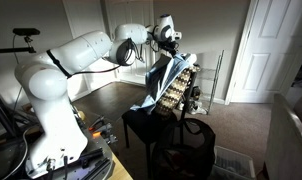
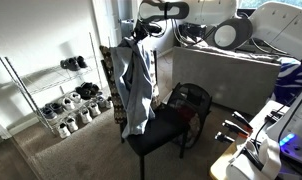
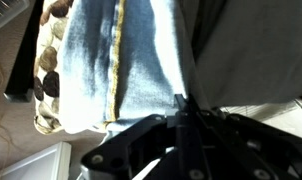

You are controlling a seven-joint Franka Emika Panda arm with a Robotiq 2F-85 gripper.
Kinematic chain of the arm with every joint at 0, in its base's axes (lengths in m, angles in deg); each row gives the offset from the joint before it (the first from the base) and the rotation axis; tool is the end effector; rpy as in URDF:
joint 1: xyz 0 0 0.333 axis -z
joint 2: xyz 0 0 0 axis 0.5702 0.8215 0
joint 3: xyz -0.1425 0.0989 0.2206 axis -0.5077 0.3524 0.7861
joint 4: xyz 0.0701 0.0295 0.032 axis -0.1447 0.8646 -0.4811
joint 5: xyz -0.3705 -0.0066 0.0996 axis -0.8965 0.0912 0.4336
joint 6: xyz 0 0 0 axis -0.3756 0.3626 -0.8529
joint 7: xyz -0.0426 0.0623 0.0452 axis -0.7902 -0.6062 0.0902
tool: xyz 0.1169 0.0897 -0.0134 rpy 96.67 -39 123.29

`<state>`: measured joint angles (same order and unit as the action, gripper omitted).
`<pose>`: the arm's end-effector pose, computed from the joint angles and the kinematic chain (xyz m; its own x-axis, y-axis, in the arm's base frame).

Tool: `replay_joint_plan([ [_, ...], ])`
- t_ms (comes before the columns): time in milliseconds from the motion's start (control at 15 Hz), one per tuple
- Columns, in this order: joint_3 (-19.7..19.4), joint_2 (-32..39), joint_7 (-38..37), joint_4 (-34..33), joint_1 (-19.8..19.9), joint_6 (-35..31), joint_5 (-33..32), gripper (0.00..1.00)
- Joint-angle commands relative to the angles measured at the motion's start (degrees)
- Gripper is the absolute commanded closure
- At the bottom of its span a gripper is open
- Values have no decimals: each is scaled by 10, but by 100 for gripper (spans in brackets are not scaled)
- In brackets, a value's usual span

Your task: Put the jean trousers into the washing basket

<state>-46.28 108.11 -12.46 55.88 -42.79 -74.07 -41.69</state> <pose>0.8059 0.1333 0.3357 0.8719 -0.2200 0.4374 -0.1459 -0.9695 -0.1968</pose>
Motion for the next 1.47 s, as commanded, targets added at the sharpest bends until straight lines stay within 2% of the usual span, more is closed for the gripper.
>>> replay_joint_plan([
  [0,25,-44,58,-8,13,-3,50,100],
  [200,49,-65,99,-15,23,-10,93,100],
  [533,112,-84,193,-18,38,-17,176,100],
  [1067,207,-125,355,-21,68,7,278,100],
  [1400,220,-148,374,-21,87,17,302,100],
])
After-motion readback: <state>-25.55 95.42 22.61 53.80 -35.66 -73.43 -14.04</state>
